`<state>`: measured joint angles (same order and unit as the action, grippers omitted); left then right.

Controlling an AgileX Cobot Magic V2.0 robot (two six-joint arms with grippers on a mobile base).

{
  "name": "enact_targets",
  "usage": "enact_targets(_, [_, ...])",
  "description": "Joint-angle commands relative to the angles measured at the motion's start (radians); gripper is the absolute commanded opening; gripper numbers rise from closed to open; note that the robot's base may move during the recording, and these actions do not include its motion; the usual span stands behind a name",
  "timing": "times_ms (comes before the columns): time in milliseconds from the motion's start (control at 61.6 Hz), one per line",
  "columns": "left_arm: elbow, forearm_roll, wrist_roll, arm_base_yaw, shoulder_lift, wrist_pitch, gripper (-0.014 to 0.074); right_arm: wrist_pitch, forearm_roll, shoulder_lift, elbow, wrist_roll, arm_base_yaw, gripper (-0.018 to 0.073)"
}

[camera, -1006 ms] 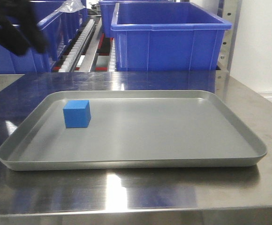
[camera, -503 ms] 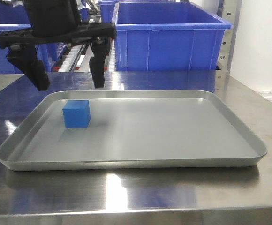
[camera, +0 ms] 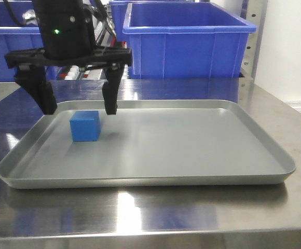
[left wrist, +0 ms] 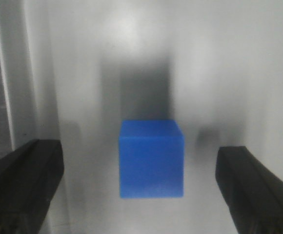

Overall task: Sort and place red and blue blocks on shelf
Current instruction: 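Lower the open left gripper over the blue cube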

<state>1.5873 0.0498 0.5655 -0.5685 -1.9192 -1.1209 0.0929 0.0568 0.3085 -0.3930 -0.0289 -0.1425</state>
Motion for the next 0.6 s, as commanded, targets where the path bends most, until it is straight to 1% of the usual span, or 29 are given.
enact_targets(0, [0.03,-0.002,0.009,-0.009,0.038,0.01,0.0659,-0.093,0.0,0.005,-0.027,-0.009,0.005,0.0257])
enact_targets(162, [0.03,-0.016,0.009,-0.009,0.022,0.01,0.0599,-0.093,0.0,0.005,-0.027,-0.009,0.005,0.0257])
enact_targets(292, [0.03,-0.034,0.009,-0.009,0.022,0.01,0.0534,-0.093,0.0,0.005,-0.027,-0.009,0.005,0.0257])
enact_targets(341, [0.03,-0.05,0.009,-0.009,0.022,0.009,0.0498,-0.093,0.0,0.005,-0.027,-0.009,0.005,0.0257])
enact_targets(438, [0.03,-0.05,0.009,-0.009,0.022,0.009,0.0441,-0.093,0.0,0.005,-0.027,-0.009,0.005,0.0257])
enact_targets(584, [0.03,-0.05,0.009,-0.009,0.022,0.005,0.0326,-0.093,0.0,0.005,-0.027,-0.009,0.005,0.0257])
